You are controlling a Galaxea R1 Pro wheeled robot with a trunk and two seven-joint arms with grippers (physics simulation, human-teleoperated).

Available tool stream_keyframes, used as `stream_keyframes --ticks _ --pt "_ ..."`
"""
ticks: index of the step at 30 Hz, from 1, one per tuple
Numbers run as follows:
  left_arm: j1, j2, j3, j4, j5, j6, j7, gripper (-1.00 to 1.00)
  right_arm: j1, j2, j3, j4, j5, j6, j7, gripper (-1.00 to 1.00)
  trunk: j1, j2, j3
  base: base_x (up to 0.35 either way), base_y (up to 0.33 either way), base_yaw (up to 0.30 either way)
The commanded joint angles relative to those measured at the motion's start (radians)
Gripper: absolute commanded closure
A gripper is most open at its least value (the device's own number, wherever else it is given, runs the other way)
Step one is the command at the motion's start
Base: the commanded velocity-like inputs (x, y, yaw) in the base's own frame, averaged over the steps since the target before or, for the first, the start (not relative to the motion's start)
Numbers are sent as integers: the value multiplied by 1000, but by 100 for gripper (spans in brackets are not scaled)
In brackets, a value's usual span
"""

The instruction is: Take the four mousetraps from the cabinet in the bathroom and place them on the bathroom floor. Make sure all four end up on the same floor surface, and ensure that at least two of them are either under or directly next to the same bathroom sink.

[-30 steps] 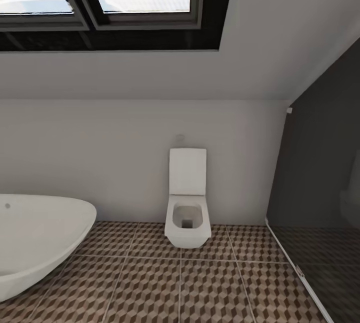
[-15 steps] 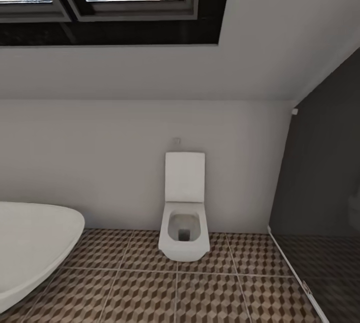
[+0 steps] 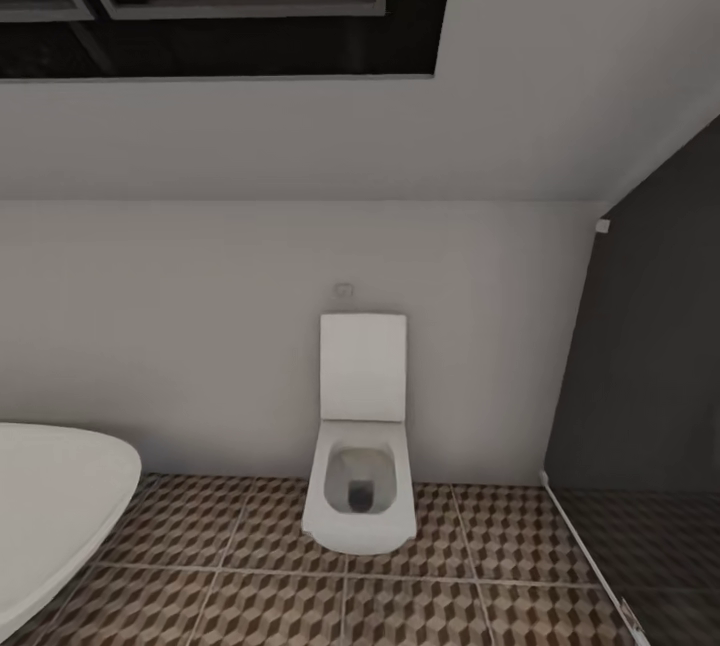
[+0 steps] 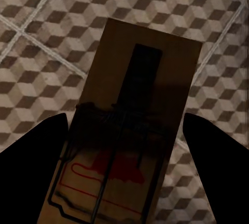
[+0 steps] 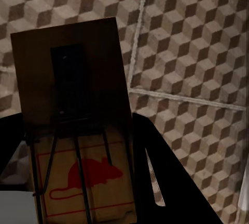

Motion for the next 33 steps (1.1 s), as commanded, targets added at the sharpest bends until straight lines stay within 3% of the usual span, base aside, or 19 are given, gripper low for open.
stream_keyframes --ticks 1,7,11,18,20,24,27,29,33 --pt "-1 0 -9 0 7 -2 4 100 -1 0 5 1 6 3 -2 100 1 -1 -1 300 -54 0" --pt "-1 8 -10 0 5 -2 -1 100 -1 -1 5 1 5 3 -2 100 1 -1 -1 203 -21 0" --pt "-1 29 -15 -3 -3 -1 -2 100 -1 -1 5 1 4 2 -3 100 1 -1 -1 45 -4 0" --pt "-1 127 -16 -24 -60 0 -4 100 -1 -1 1 -3 6 2 -3 100 1 -1 -1 8 -1 0" --pt "-1 140 -17 -38 -78 0 -5 100 -1 -1 -1 -5 6 2 -3 100 1 -1 -1 2 0 0" --pt "-1 153 -19 -107 -173 2 -6 100 -1 2 -7 -9 4 3 -4 100 1 -1 -1 0 0 0" --pt "-1 150 -16 -149 -303 2 -7 100 -1 5 -9 -11 -11 4 -5 100 1 -1 -1 0 0 0" --pt "-1 144 -13 -156 -347 0 -7 100 -1 5 -9 -13 -31 4 -4 100 1 -1 -1 0 0 0" --pt "-1 139 -10 -160 -376 0 -8 100 -1 6 -8 -14 -59 2 -4 100 1 -1 -1 0 0 0"
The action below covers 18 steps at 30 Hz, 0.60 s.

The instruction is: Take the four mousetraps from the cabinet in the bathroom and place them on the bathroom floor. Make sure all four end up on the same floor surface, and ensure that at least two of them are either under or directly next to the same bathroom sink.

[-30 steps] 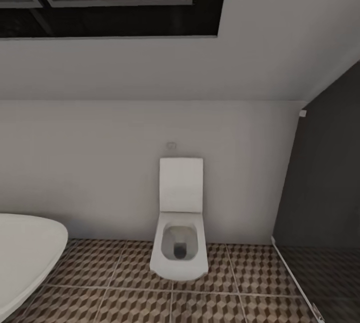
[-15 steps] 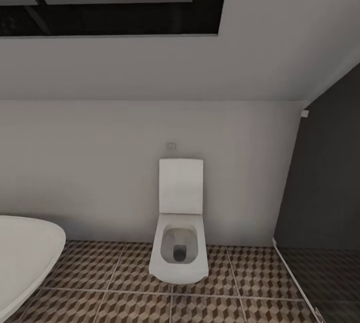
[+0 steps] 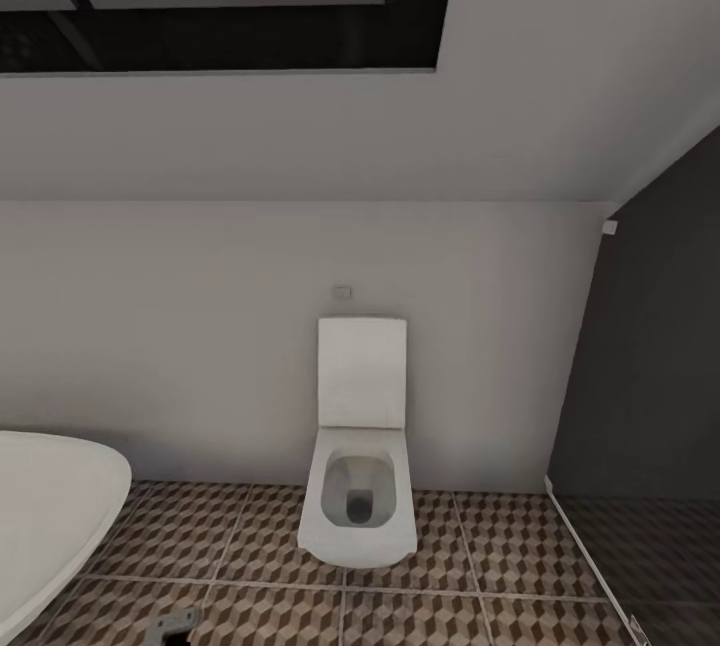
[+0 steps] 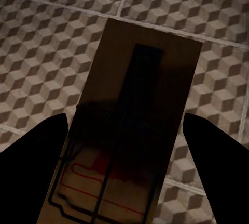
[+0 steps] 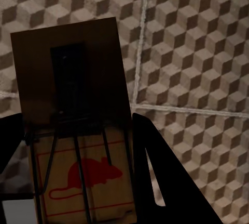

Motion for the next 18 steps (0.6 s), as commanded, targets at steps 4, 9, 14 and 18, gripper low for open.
stream_keyframes --ticks 4,9,14,18 --pt "-1 -3 -4 -1 0 -3 8 100 -1 0 8 1 -12 1 -3 100 0 -1 -1 0 0 0" --pt "-1 -5 -2 -3 -2 -4 9 100 -1 0 7 1 -15 0 -3 100 0 -1 -1 0 0 0" --pt "-1 -6 -1 -3 -1 -4 8 100 -1 0 7 0 -16 -1 -3 100 0 -1 -1 0 0 0" --pt "-1 -7 -1 -4 -1 -4 8 100 -1 0 7 0 -16 -8 -3 100 0 -1 -1 0 0 0"
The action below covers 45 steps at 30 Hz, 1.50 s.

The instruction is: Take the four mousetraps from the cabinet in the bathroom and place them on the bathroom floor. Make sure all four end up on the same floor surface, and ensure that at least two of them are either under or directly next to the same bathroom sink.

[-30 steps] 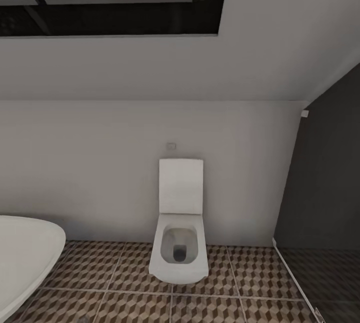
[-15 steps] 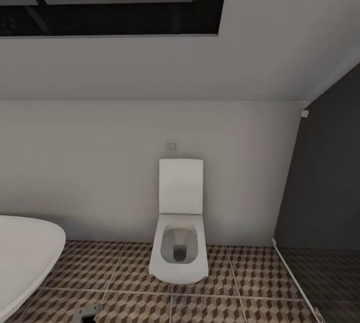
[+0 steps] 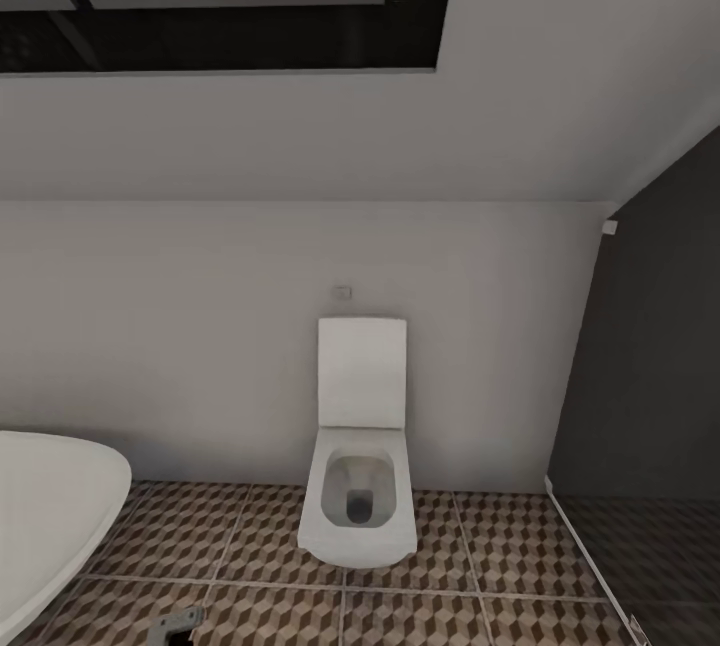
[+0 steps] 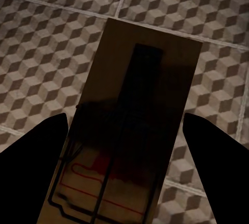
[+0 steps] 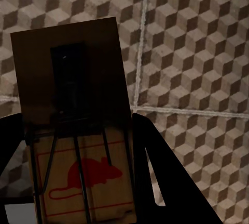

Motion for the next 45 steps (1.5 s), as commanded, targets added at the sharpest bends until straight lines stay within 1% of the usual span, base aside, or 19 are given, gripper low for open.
stream_keyframes --ticks 1,3,8,11,16,45 --pt "-1 0 -9 0 9 -3 4 100 -1 0 8 1 -2 0 -2 100 0 -1 -1 0 0 0" --pt "-1 -1 -9 0 9 -3 4 100 -1 0 8 1 -2 -6 -3 100 0 -1 -1 0 0 0" --pt "-1 -7 -9 4 9 -5 6 100 -1 1 10 2 -2 -12 -6 100 19 -36 -17 0 0 0" --pt "-1 -20 -10 11 9 -5 10 100 -1 4 11 2 -1 -13 -9 100 31 -57 -26 0 0 0" --pt "-1 -29 -11 15 9 -5 12 100 -1 6 12 2 1 -13 -10 100 50 -92 -42 0 0 0" --pt "-1 -30 -10 16 12 -7 13 100 -1 9 14 2 8 -14 -10 100 161 -295 -133 0 0 0"
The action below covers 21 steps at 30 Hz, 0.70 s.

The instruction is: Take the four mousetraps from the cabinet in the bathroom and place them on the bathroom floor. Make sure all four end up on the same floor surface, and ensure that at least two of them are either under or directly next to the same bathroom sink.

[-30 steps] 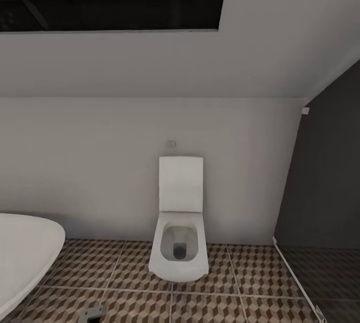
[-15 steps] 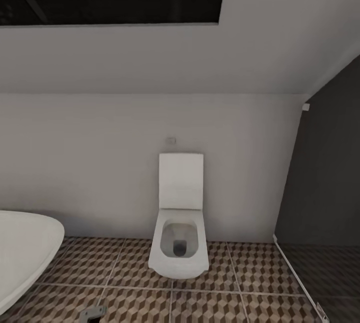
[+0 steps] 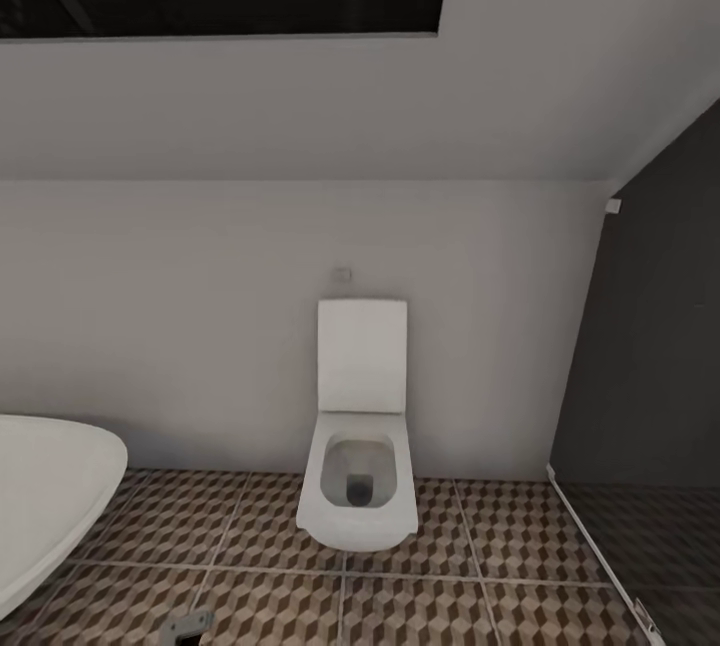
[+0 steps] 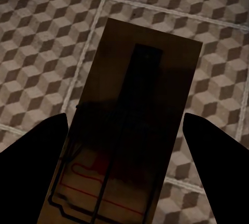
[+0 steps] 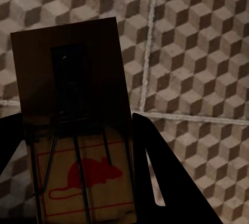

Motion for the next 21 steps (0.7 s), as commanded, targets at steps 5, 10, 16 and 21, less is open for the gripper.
stream_keyframes --ticks 5,10,16,21 --pt "-1 0 -9 1 9 -3 4 100 -1 -1 7 1 -3 -7 -3 100 19 -36 -17 0 0 0" --pt "-1 0 -9 1 10 -2 4 100 -1 -1 6 3 -11 -25 -3 100 38 -71 -32 0 0 0" --pt "-1 1 -9 1 10 -2 4 100 -1 -1 6 5 -15 -41 -3 100 61 -113 -51 0 0 0" --pt "-1 1 -9 1 10 -2 4 100 -1 -1 6 8 -15 -44 -3 100 81 -148 -67 0 0 0"
